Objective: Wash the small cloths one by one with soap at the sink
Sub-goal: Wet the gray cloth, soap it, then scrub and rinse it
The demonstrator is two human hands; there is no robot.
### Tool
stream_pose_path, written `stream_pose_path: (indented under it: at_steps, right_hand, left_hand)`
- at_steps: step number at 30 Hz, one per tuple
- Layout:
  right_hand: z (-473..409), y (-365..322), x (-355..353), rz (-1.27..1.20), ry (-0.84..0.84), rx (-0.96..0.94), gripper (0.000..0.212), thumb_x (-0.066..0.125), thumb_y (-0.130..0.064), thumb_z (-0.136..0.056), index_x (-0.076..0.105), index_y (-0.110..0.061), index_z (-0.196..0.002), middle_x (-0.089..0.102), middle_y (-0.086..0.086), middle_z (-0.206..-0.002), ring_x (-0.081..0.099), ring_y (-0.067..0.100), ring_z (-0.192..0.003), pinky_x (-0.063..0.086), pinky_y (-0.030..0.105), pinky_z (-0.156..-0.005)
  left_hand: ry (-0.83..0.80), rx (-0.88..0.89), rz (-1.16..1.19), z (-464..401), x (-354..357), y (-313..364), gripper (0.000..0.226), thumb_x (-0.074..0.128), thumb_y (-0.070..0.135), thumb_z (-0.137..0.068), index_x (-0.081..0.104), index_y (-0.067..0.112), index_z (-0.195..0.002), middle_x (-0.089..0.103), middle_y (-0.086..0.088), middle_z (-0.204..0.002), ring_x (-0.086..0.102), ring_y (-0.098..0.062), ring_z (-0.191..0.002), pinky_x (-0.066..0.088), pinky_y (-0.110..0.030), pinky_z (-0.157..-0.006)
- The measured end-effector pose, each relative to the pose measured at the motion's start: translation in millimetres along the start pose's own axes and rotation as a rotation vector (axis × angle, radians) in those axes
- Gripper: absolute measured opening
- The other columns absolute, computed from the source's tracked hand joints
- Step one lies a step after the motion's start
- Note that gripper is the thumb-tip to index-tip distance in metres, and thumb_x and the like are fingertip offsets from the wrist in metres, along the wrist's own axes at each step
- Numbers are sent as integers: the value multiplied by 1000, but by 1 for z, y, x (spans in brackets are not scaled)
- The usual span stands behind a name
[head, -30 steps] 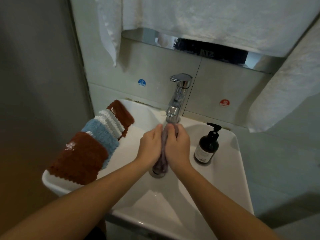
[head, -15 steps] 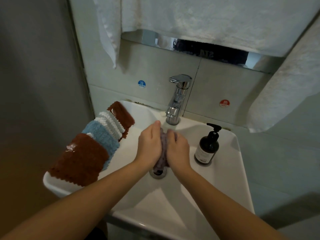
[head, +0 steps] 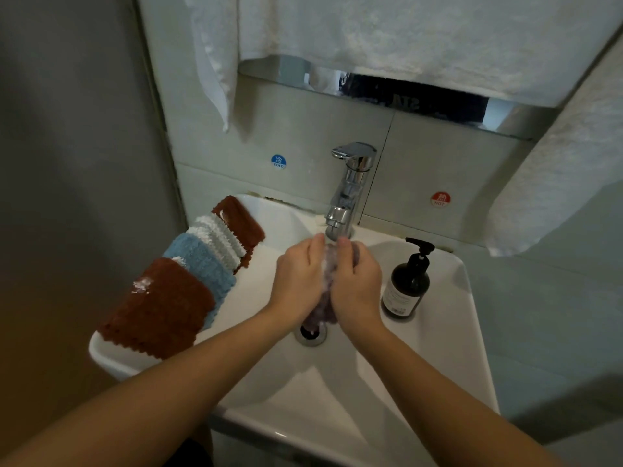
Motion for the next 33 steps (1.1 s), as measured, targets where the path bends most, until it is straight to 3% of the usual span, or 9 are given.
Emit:
stream_pose_path:
  at_steps: [5,10,14,17,21,24,27,30,33]
  right_hand:
    - [-1,11,8,7,-26,169,30,45,-35,-102,62,-18,-86,68,5,-79,68,22,-77,56,37,-68]
    - [-8,-2,0,29,15,26,26,45,-31,-102,60,-21,-83,59,-6,-69,53,1,-60,43,15,-56]
    - [-9,7,2,123,-55,146,30,43,-34,-103,60,-21,-82,64,1,-76,63,15,-73,53,35,-69]
    - [8,-1,5,61,-145,46,32,42,-32,-103,59,-20,-78,59,-3,-66,58,12,-62,47,28,-59]
    - [-10,2,-2,23,73,56,34,42,-34,-103,62,-15,-83,63,0,-72,59,12,-67,47,26,-63]
    - [2,12,4,57,-96,150,40,43,-35,-102,59,-15,-72,64,11,-68,65,26,-67,52,41,-61]
    - [12,-1,9,-39,-203,42,40,44,-33,-103,58,-20,-68,59,9,-60,60,22,-58,48,34,-55]
    - [-6,-3,2,-36,57,2,35,45,-33,-103,54,-23,-70,55,-3,-62,51,7,-58,44,26,-57]
    - [-7,15,3,78,-55,163,40,41,-44,-101,56,-18,-74,59,2,-68,59,18,-67,49,40,-64]
  left_hand:
    - [47,37,-78,-5,-1,3,38,39,28,-104,51,21,-69,55,3,-63,54,-8,-59,41,-26,-57]
    - [-2,35,-140,0,-2,2,36,40,29,-104,52,22,-70,55,3,-63,51,-4,-58,40,-21,-53]
    - [9,48,-88,-1,2,7,37,41,28,-103,52,20,-69,53,3,-61,51,-4,-57,40,-22,-55]
    - [79,6,-117,-11,-7,0,38,41,30,-103,53,19,-69,55,2,-62,54,-14,-61,40,-31,-58]
    - [-113,2,57,12,6,7,42,38,34,-104,63,15,-77,65,-1,-68,65,-19,-70,53,-36,-64]
    - [36,-44,90,-1,-1,9,46,39,34,-104,52,18,-63,52,5,-54,53,-12,-57,45,-32,-59]
    - [85,-151,111,-7,-6,-2,50,37,37,-104,55,15,-62,55,0,-54,56,-18,-59,47,-36,-61]
    - [-96,-256,241,12,5,3,48,38,40,-104,66,11,-77,69,-5,-66,68,-16,-65,54,-25,-59]
    - [28,-150,267,11,3,10,42,45,35,-103,53,12,-67,53,7,-53,54,-7,-54,46,-21,-55]
Point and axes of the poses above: each hand's wrist, its own z-axis away from the middle knuckle, its own x-axis out of the palm, y = z × x, the point moved 1 cm from there along -z, towards the middle knuckle
